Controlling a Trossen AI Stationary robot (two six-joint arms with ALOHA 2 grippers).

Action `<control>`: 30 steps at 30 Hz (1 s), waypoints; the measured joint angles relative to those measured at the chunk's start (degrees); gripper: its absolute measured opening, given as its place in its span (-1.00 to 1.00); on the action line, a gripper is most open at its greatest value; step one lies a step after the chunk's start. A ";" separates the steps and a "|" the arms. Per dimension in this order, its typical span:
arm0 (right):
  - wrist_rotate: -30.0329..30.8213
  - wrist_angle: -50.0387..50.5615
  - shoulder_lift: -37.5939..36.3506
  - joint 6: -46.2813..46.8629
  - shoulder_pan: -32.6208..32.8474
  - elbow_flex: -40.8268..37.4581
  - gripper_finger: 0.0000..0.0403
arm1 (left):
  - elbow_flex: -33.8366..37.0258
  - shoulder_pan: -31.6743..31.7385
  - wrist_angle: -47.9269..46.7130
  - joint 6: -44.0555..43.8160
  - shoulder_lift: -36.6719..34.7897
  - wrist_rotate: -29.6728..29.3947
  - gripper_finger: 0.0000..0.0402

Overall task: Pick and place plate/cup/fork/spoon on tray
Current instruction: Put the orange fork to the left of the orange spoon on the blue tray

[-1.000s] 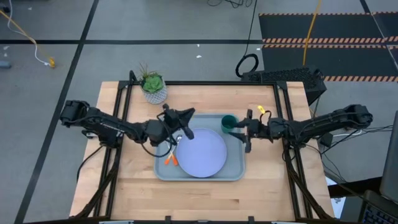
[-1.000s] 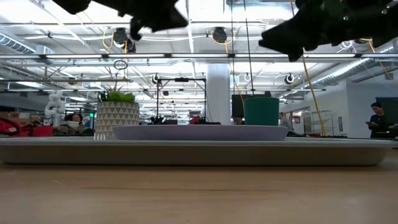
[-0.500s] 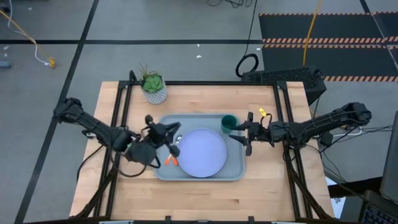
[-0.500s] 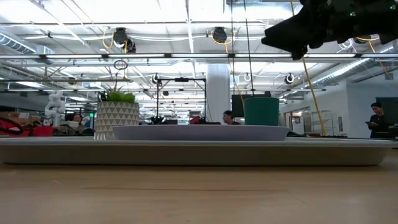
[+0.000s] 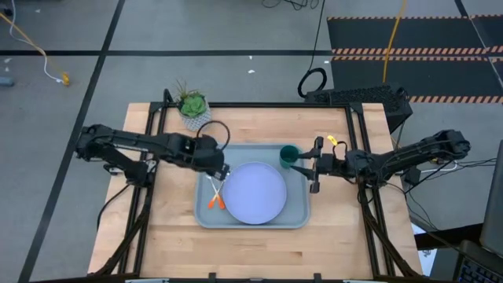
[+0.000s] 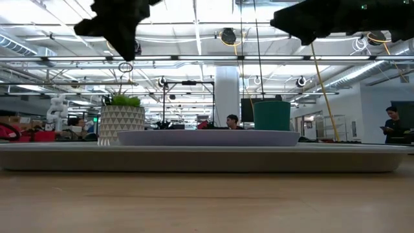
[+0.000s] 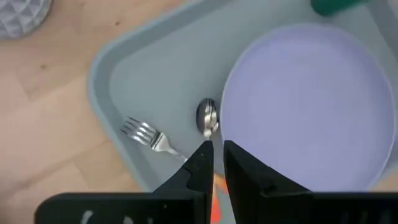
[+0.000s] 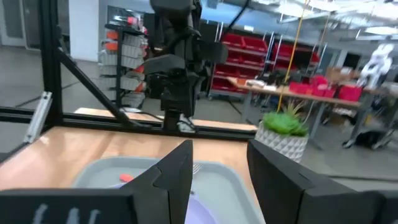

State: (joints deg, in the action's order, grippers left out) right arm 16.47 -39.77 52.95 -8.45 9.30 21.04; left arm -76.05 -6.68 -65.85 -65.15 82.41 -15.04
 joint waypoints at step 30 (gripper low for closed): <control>-0.26 10.79 -12.90 -5.66 -0.07 0.00 -0.29 | 4.59 7.85 0.99 -19.91 13.98 17.54 -0.13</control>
State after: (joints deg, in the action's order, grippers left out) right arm 16.21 -28.98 40.04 -14.12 9.23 21.04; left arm -71.46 1.17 -64.86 -85.06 96.40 2.49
